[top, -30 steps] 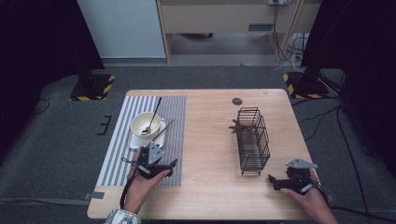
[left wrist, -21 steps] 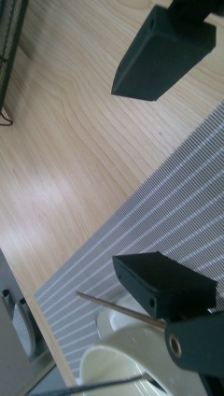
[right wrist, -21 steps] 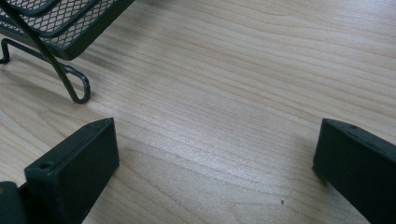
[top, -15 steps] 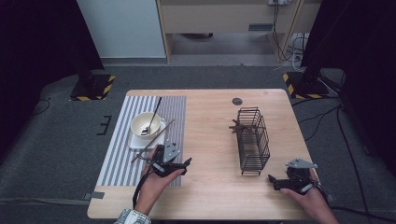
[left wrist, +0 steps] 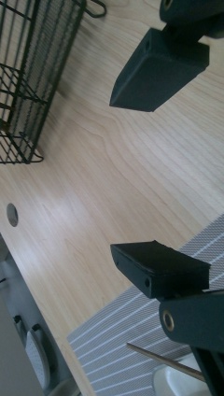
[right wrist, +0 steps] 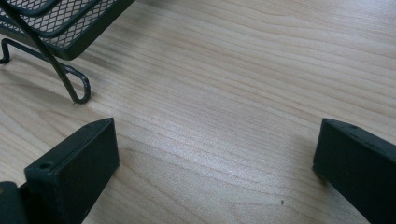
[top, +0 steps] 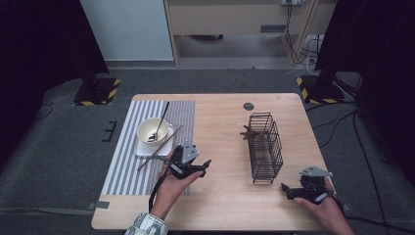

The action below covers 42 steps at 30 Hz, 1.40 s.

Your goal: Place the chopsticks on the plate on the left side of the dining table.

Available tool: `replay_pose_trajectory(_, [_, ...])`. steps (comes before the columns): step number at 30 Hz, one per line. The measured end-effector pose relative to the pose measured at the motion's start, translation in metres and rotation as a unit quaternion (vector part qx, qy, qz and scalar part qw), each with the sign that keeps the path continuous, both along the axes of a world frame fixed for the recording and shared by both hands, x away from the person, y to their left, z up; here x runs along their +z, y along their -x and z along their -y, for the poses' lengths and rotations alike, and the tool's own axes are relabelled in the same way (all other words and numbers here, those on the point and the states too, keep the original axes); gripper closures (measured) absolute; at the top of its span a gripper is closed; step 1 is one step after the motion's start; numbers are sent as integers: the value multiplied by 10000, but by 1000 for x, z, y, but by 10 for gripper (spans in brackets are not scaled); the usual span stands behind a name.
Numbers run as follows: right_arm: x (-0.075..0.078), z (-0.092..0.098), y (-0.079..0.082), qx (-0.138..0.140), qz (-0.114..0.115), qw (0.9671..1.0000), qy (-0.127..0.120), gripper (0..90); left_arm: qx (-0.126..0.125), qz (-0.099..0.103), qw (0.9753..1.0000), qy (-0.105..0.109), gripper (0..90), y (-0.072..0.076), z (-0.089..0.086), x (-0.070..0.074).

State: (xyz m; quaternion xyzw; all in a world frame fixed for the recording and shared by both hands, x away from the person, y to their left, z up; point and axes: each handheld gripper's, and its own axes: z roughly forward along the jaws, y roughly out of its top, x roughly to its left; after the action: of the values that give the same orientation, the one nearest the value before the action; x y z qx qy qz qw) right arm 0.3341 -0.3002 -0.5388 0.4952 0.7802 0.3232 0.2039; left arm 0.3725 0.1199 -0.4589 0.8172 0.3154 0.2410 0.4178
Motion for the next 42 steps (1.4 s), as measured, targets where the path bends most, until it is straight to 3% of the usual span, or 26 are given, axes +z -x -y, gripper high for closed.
replay_pose_trajectory(10, [0, 0, 0, 0, -2, 10000, -1, 2, -175, 20, 9998, -62, 301, -11, 16, 9])
replay_pose_trajectory(16, [0, 0, 0, 13, -2, 10000, -1, 2, -409, 188, 9989, -107, 364, -17, 26, 17])
replay_pose_trajectory(30, [0, 0, 0, 27, -9, 10000, 3, 2, -721, 429, 9965, 44, 540, -18, 51, 43])
replay_pose_trajectory(32, [0, 0, 0, 23, -2, 10000, 3, 2, -784, 403, 9960, 137, 566, -17, 55, 47])
replay_pose_trajectory(37, [0, 0, 0, 24, -1, 10000, 9, 2, -930, 445, 9946, 103, 625, -18, 62, 56])
replay_pose_trajectory(42, [0, 0, 0, 23, -3, 10000, 3, 2, -1052, 456, 9932, 212, 673, -20, 69, 66])
